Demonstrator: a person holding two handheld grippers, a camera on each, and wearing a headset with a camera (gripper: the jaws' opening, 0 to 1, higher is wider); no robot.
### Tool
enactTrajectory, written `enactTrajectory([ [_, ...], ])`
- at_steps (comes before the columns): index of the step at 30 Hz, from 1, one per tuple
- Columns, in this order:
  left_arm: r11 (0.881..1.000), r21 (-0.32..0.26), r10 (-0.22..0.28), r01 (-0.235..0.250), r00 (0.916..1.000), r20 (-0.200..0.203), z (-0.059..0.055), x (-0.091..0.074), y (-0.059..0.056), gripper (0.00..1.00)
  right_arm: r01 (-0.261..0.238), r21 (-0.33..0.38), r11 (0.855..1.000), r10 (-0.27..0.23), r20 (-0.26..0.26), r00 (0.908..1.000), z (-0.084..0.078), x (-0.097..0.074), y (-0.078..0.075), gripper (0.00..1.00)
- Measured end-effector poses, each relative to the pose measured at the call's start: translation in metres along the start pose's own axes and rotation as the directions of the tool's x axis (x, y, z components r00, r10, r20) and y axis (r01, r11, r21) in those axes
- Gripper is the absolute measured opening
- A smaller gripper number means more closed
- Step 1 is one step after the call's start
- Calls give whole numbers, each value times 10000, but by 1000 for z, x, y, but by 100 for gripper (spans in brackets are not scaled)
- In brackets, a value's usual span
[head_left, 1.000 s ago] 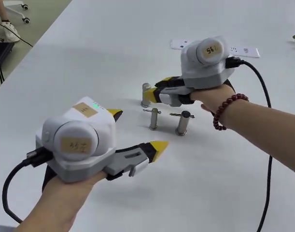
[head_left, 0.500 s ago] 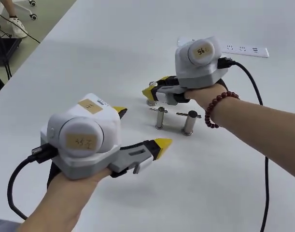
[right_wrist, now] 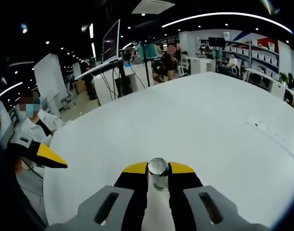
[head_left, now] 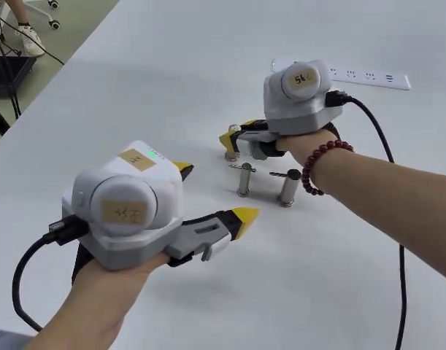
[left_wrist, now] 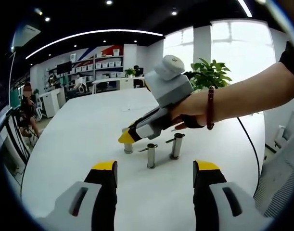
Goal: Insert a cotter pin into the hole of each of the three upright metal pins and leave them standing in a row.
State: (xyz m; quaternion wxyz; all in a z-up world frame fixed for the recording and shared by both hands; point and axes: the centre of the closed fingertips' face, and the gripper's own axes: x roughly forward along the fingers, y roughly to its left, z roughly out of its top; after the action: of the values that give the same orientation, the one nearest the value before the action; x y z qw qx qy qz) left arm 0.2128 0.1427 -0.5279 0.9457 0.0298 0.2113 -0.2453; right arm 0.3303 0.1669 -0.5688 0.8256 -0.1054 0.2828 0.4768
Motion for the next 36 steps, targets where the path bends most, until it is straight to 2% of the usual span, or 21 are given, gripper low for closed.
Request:
enactTrajectory([
  [1,10000,7,-9,9,10000,-14,0,0,0,63,-2,-102,9999,1,-28,10000,0,1,-1,10],
  [4,10000,47,-52,52,10000,-51,-1,1,-2,63,-39,-1005,9949,10,-289,9996,0,0,-3,9],
  [5,10000,48,-80,81,10000,-52,-1,1,-2,63,-105,-1065,9943,67,-358,9993,1,3,-3,9],
  [8,9999,59,-115,115,9999,-59,-1,1,-3,63,-144,-986,9950,100,-455,9989,1,4,-10,9],
  [11,9999,18,-156,156,9999,-55,-1,1,-4,63,-113,-772,9969,76,-480,9988,-1,-1,-10,8],
  [18,9998,9,-200,200,9998,-88,-2,2,-5,63,-102,-867,9962,45,-657,9978,-8,-16,-12,8],
  [24,9994,107,-314,315,9995,-69,-1,2,-8,64,-217,-812,9965,155,-752,9970,-14,-28,-25,8],
  [28,9993,138,-353,353,9994,3,1,2,-9,64,-131,-897,9959,51,-888,9960,-22,-37,-37,8],
  [36,9992,127,-384,383,9992,68,3,1,-10,65,64,-881,9961,-150,-971,9952,-36,-59,-53,8],
])
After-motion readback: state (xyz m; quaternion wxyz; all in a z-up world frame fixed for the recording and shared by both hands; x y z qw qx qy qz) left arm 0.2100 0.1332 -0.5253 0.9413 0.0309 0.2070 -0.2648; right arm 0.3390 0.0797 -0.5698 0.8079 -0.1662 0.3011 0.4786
